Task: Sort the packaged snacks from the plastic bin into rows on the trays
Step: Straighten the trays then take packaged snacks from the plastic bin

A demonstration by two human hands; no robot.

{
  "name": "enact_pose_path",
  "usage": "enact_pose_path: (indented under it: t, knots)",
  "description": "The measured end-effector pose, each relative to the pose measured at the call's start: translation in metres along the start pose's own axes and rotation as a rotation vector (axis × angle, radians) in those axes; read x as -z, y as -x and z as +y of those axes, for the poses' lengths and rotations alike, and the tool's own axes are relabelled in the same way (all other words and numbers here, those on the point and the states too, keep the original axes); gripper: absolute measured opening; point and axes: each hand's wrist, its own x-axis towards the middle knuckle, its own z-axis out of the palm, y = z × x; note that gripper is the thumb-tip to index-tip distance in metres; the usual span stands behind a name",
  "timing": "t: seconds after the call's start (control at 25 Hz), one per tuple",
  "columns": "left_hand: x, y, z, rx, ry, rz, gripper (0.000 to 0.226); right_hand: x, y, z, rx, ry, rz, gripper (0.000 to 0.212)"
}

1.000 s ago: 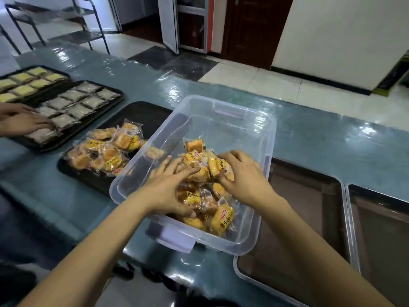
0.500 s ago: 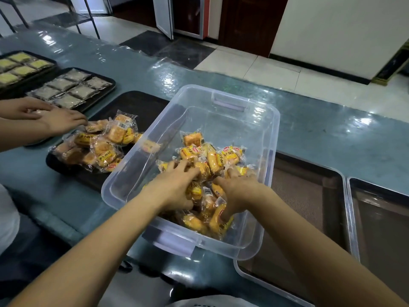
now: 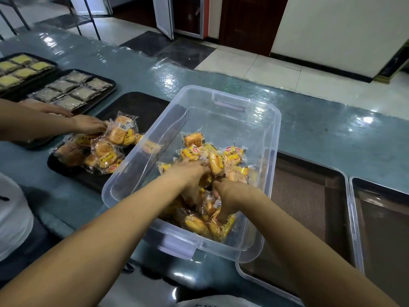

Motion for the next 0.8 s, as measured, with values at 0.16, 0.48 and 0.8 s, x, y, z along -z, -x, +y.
enact_pose_path:
  t: [0.16,0.48,0.8]
  knots:
    - [-0.008,0.004,0.0,-0.018,0.039,0.107,0.071,-0.001,0.003,0.001,-0.008,-0.04,0.013,0.086]
    - [-0.014,0.022,-0.001,-0.046,0.112,0.333,0.036,-0.002,0.011,0.005,0.033,-0.072,0.129,0.07]
    - [-0.015,0.053,-0.023,0.018,0.342,0.507,0.01,0.003,0.022,0.007,0.034,-0.171,0.237,0.071]
